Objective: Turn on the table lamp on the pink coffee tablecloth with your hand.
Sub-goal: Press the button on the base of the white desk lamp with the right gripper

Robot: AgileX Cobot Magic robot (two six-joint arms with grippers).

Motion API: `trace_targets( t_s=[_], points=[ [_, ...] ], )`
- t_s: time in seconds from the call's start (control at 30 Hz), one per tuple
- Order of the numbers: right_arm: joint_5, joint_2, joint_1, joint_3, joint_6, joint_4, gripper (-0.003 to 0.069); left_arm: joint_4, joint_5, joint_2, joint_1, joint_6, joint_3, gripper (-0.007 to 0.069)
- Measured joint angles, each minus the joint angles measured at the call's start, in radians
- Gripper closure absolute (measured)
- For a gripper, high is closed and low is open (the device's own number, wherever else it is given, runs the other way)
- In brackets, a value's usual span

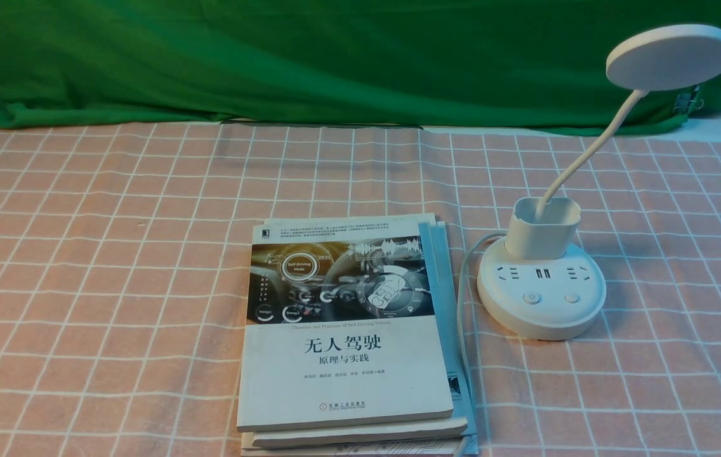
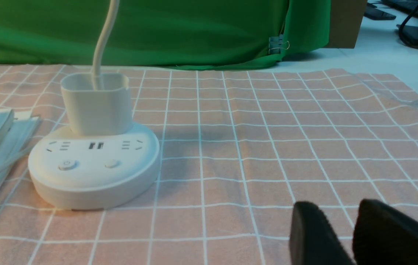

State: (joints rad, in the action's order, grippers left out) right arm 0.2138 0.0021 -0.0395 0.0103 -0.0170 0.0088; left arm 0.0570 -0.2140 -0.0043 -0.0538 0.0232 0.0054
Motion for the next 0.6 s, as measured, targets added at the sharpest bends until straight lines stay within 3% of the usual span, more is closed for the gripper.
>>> trace_targets(
  t_s=[0.13, 0.27, 0.4, 0.6],
  points=[
    [0.0, 0.0, 0.0, 0.0, 0.028, 0.005, 0.0418, 0.0, 0.0, 0.0, 0.0, 0.0, 0.0, 0.0603],
    [-0.005, 0.0, 0.0, 0.0, 0.412, 0.195, 0.0418, 0.0, 0.0, 0.0, 0.0, 0.0, 0.0, 0.0603],
    [-0.008, 0.0, 0.0, 0.0, 0.795, 0.288, 0.0418, 0.0, -0.001, 0.0, 0.0, 0.0, 0.0, 0.0603],
    [-0.011, 0.0, 0.0, 0.0, 0.799, 0.302, 0.0418, 0.0, -0.001, 0.0, 0.0, 0.0, 0.0, 0.0603]
  ],
)
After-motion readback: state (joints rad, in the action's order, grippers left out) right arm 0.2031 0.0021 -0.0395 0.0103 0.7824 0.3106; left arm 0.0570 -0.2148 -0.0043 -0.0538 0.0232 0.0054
